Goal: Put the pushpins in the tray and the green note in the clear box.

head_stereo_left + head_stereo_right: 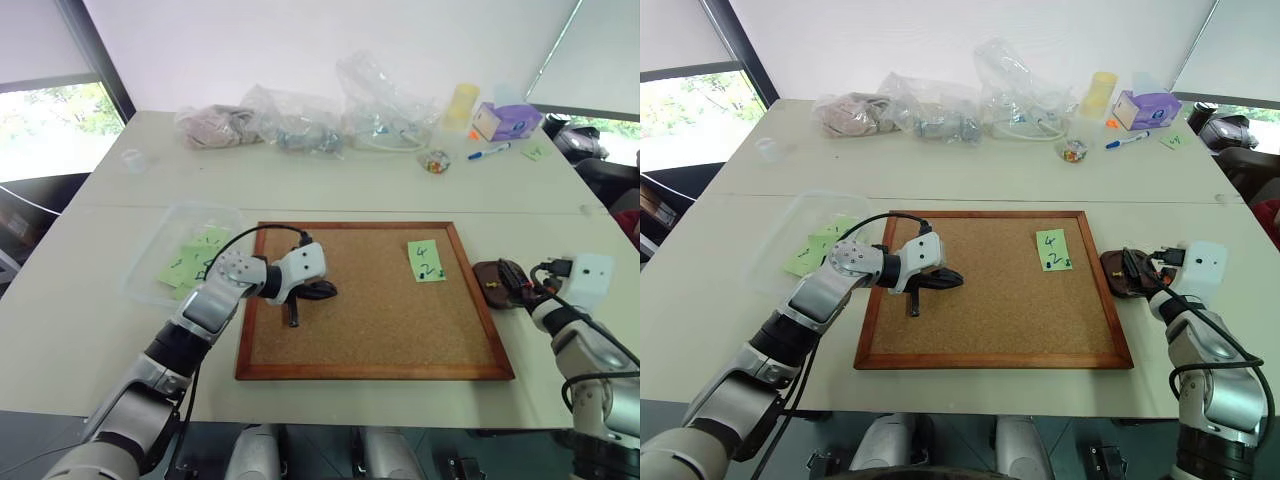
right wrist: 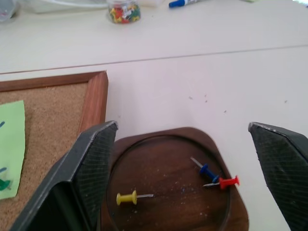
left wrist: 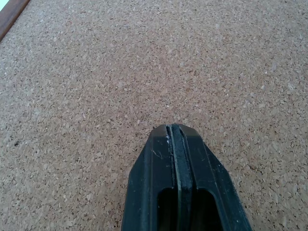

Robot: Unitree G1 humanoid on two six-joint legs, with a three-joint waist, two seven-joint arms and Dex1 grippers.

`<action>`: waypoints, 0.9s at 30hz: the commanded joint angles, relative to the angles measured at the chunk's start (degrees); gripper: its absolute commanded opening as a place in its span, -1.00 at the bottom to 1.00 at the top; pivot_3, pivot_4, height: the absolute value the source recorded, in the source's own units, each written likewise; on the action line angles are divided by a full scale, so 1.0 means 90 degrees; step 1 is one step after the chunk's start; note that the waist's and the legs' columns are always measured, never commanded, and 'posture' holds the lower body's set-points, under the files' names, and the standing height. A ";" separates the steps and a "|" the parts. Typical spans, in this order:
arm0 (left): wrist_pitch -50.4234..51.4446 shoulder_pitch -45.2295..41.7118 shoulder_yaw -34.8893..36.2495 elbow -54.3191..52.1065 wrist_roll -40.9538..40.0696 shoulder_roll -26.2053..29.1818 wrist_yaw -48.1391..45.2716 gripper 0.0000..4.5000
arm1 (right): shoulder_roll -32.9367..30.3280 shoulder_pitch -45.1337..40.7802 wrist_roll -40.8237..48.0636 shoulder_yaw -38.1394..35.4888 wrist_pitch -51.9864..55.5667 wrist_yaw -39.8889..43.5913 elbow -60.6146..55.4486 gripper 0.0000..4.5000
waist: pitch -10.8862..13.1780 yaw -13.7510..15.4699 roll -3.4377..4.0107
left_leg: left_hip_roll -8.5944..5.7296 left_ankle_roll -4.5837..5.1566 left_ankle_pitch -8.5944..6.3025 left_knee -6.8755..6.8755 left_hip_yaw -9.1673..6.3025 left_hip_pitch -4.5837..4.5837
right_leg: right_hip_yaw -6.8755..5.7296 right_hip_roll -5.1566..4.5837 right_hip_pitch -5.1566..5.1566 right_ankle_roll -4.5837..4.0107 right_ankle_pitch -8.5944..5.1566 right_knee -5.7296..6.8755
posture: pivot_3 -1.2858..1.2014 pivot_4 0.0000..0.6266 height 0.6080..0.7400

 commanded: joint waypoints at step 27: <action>0.0061 0.0115 -0.0195 0.0118 0.0166 -0.0040 0.0017 -1.00 | 0.0276 -0.0152 -0.0264 0.1460 -0.0428 0.0820 0.0394 -0.99 | -0.0002 0.0003 -0.0004 | -0.0008 0.0004 -0.0002 0.0000 -0.0007 -0.0005 | -0.0002 -0.0006 0.0001 -0.0001 0.0000 -0.0006 | 0.03 -0.52 0.96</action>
